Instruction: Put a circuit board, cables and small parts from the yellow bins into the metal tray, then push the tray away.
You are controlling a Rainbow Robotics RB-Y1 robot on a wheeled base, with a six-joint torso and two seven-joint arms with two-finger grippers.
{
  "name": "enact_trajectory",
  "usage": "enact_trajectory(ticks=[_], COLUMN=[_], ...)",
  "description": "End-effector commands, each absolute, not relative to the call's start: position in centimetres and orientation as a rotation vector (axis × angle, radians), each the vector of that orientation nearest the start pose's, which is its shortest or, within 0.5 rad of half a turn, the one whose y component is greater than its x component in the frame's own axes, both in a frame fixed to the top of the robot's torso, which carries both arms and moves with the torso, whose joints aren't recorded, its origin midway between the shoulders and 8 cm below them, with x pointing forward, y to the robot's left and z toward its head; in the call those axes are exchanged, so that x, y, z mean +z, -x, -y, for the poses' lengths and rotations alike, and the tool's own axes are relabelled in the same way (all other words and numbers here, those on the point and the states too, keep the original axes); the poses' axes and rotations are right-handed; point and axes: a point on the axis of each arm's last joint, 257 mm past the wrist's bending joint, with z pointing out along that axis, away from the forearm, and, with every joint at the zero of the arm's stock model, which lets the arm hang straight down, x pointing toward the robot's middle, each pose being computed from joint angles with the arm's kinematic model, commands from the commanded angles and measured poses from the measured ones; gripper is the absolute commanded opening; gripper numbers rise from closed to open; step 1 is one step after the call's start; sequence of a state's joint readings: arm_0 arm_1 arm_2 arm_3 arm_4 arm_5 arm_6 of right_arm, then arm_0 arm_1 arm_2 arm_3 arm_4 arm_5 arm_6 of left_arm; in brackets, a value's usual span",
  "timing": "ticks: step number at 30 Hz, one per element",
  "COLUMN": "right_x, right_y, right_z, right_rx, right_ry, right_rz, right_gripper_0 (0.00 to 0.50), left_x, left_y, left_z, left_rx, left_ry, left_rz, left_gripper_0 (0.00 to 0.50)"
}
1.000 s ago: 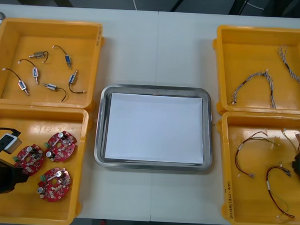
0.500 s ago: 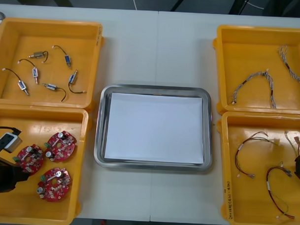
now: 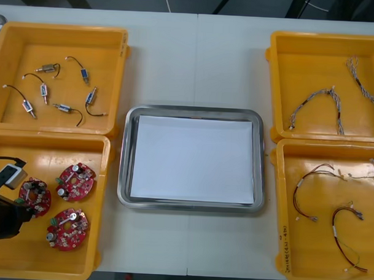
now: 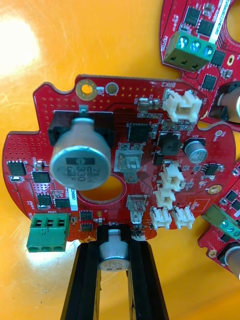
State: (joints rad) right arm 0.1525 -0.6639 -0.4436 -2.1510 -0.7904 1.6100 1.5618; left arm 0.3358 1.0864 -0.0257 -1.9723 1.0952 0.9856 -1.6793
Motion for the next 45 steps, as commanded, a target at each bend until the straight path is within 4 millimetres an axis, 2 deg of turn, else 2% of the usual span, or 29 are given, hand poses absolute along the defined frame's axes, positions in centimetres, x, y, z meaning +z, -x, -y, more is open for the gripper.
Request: enact_trajectory(ticks=[1, 10, 16, 18, 21, 25, 29, 37, 45], right_x=[-19.7, -15.7, -12.6, -11.5, -10.7, -10.8, -11.0, -10.7, -9.7], right_y=[-33.5, -32.4, -32.3, -33.0, -33.8, -34.1, -34.1, -34.4, -34.4], right_z=[42.7, 41.7, 41.3, 40.2, 37.9, 35.9, 34.5, 32.6, 30.0], right_rx=[-0.061, -0.068, -0.122, -0.128, -0.127, -0.122, -0.111, -0.119, -0.080], right_ry=[0.091, 0.226, 0.330, 0.394, 0.489, 0.589, 0.663, 0.774, 0.878], right_rz=[-2.598, -2.608, -2.622, -2.593, -2.547, -2.527, -2.518, -2.479, -2.424], right_gripper_0=[0.000, 0.000, 0.000, 0.000, 0.000, 0.000, 0.000, 0.000, 0.000], left_x=[-29.3, -25.5, -23.0, -22.1, -20.5, -19.0, -17.8, -16.6, -15.3], left_y=[-33.1, -32.8, -33.2, -33.7, -34.4, -35.0, -36.0, -38.0, -39.9], left_z=[-39.2, -40.0, -39.0, -38.4, -36.9, -35.0, -33.0, -29.2, -22.9], left_rx=[-0.073, -0.024, -0.005, -0.009, -0.022, -0.036, -0.059, -0.117, -0.196], left_ry=[-0.562, -0.586, -0.630, -0.607, -0.562, -0.513, -0.485, -0.429, -0.313], left_rz=[-2.619, -2.643, -2.636, -2.633, -2.633, -2.642, -2.633, -2.607, -2.570], left_gripper_0=[0.000, 0.000, 0.000, 0.000, 0.000, 0.000, 0.001, 0.000, 0.001])
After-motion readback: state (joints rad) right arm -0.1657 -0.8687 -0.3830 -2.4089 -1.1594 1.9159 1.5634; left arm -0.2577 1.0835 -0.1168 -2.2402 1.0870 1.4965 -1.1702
